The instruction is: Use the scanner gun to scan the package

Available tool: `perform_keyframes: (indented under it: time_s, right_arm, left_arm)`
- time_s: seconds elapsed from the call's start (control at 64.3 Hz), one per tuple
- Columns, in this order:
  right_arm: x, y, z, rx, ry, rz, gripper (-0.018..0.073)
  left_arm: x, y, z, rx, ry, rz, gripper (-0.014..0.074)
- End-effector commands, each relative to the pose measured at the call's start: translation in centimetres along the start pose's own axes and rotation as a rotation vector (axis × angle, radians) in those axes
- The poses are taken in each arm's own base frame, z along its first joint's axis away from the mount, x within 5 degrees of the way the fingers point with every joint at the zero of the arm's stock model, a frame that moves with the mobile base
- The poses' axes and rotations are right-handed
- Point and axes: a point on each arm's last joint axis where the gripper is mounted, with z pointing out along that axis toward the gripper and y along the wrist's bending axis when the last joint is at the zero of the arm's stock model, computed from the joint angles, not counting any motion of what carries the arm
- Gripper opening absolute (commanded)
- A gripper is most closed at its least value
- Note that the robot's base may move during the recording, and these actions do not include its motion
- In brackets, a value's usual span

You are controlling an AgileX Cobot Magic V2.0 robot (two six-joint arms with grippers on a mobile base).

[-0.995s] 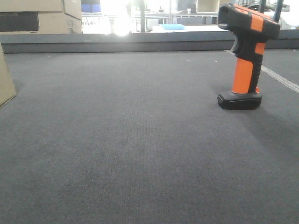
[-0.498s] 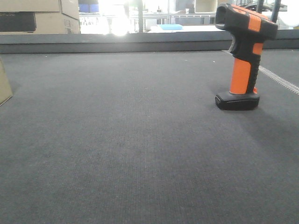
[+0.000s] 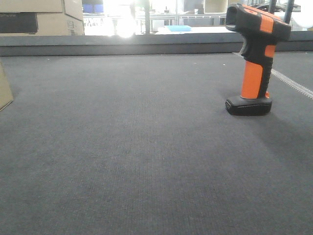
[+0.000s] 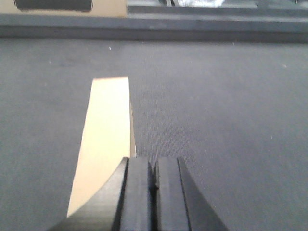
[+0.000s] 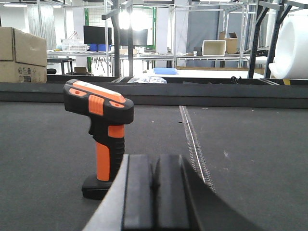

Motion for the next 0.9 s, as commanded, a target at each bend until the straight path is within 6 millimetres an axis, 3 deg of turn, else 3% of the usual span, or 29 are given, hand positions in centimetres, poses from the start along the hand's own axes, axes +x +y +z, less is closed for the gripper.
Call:
perform_keyframes:
  time_s: [0.0, 0.202, 0.28, 0.358, 0.575, 0.886]
  right_arm:
    - [-0.3, 0.0, 0.0, 0.000, -0.028, 0.003, -0.0162]
    - [-0.3, 0.0, 0.0, 0.000, -0.028, 0.003, -0.0162]
    - [-0.3, 0.0, 0.0, 0.000, -0.028, 0.003, -0.0162]
    - [-0.3, 0.0, 0.0, 0.000, -0.028, 0.003, -0.0162]
    - [-0.3, 0.0, 0.0, 0.000, -0.028, 0.003, -0.0162]
    - [-0.3, 0.0, 0.0, 0.000, -0.028, 0.003, -0.0162]
  left_arm:
    - [-1.3, 0.1, 0.8, -0.004, -0.048, 0.004, -0.0111]
    - [-4.5, 0.2, 4.2, -0.009, 0.025, 0.013, -0.0109]
    - [-5.4, 0.2, 5.9, -0.008, 0.064, 0.013, -0.0068]
    - [-6.0, 0.2, 7.5, -0.008, 0.092, 0.012, 0.0027]
    - [-7.2, 0.6, 11.0, -0.025, 0.131, 0.026, 0.0431]
    - [-5.9, 3.5, 13.0, -0.110, 0.321, -0.038, 0.0573]
